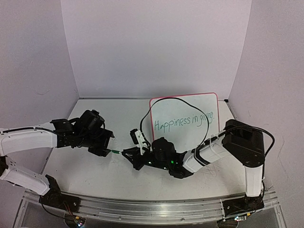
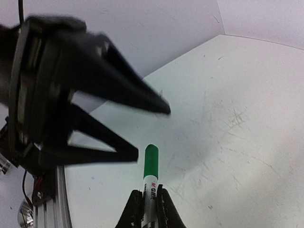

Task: Write a sentence on the whiteboard
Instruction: Insert the whiteboard marker without the cap into the pen cap, then put down the whiteboard marker at the center of the board, then reset both arms

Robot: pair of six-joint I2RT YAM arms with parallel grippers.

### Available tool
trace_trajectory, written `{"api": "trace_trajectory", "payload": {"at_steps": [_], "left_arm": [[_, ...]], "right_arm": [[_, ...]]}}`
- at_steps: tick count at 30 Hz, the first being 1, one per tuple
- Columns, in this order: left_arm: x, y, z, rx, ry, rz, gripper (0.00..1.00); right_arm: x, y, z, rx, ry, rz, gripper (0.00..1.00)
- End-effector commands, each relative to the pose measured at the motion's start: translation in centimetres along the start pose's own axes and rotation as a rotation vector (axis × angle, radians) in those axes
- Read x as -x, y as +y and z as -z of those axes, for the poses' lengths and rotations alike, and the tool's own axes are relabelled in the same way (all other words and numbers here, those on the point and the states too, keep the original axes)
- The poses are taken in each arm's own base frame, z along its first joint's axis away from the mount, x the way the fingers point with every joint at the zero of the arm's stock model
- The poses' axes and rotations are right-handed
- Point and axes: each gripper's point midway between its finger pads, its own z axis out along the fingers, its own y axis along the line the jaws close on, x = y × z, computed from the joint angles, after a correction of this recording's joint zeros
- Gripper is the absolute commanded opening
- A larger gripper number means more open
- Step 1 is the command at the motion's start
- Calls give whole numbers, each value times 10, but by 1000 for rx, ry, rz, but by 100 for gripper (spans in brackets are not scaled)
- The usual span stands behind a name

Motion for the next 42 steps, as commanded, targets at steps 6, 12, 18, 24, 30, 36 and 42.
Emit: {"api": "trace_trajectory", "payload": {"at_steps": [6, 12, 18, 24, 30, 36, 42], "left_arm": [[59, -11, 20, -131, -188, -94, 95], [83, -23, 43, -171, -339, -283, 100], [91, -34, 68, -227, -396, -368, 99], [96, -51, 92, -283, -450, -414, 99], [91, -89, 121, -324, -518, -584, 100], [80, -147, 176, -403, -627, -820, 99], [69, -193, 223, -480, -714, -958, 99]], "right_arm": [[-18, -7, 41, -55, 117, 184, 0], [-27, -24, 29, -140, 131, 179, 6], [-32, -39, 16, -226, 165, 212, 15], [-39, -42, 19, -266, 214, 231, 26], [5, -43, 57, -371, 189, 204, 45], [103, -37, 140, -532, 68, 178, 89], [213, -27, 224, -690, -104, 234, 98]]}}
